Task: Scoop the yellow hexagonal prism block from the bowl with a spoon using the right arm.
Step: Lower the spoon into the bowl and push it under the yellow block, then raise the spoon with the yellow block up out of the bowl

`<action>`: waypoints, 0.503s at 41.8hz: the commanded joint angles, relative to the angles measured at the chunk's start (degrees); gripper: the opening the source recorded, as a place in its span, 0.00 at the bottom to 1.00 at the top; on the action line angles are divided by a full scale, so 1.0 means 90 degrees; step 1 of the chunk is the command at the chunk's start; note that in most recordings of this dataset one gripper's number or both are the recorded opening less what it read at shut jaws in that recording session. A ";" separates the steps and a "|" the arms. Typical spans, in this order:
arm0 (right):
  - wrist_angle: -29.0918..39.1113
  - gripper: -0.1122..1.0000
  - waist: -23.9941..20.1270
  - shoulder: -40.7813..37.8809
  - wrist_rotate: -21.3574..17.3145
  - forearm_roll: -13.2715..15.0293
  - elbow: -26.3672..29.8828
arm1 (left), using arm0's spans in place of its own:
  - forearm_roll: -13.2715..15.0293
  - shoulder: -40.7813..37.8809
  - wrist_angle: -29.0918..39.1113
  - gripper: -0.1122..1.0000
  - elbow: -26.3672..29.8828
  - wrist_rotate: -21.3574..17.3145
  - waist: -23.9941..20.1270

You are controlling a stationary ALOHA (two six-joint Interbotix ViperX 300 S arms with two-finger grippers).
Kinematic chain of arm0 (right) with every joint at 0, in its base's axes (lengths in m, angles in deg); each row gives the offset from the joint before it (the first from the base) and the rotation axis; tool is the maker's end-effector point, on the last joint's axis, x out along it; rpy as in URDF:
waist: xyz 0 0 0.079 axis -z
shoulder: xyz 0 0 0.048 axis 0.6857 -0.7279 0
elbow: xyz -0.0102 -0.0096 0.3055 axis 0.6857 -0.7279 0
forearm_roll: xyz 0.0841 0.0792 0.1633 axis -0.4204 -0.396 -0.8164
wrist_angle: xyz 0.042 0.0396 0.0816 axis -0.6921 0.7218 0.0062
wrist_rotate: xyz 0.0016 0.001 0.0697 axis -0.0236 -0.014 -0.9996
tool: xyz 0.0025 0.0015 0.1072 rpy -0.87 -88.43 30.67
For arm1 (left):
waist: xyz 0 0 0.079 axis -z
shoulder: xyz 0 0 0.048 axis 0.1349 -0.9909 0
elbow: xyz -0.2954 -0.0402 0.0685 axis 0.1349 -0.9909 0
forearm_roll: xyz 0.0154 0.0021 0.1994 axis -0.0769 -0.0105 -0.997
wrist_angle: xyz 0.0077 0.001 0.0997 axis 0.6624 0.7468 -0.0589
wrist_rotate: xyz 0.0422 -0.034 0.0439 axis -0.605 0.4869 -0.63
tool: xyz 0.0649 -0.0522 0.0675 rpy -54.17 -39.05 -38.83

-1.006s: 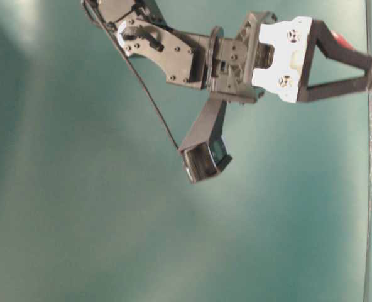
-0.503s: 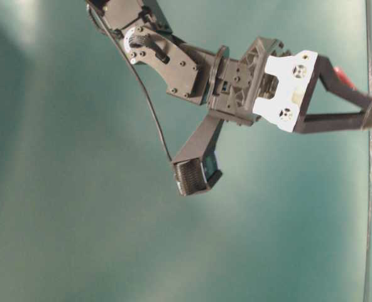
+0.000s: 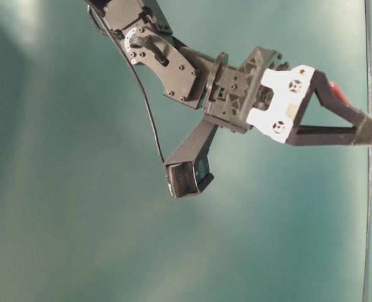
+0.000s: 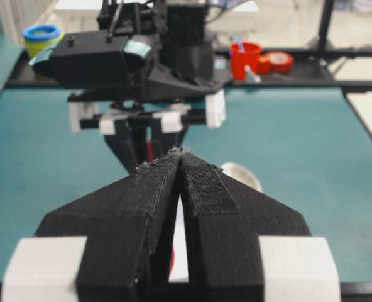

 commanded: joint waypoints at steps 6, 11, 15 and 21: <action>-0.0137 0.31 -0.0010 0.0303 0.0000 0.0010 0.0078 | -0.0020 -0.0049 -0.0020 0.11 0.0156 -0.0010 0.0010; -0.0176 0.31 -0.0020 0.0400 -0.0020 0.0000 0.0029 | -0.0020 -0.0049 -0.0020 0.11 0.0156 -0.0010 0.0010; -0.0254 0.31 -0.0039 0.0527 -0.0020 0.0010 -0.0020 | -0.0020 -0.0049 -0.0020 0.11 0.0156 -0.0010 0.0010; -0.0459 0.31 -0.0088 0.0850 -0.0020 0.0010 -0.0117 | -0.0020 -0.0049 -0.0020 0.11 0.0156 -0.0010 0.0010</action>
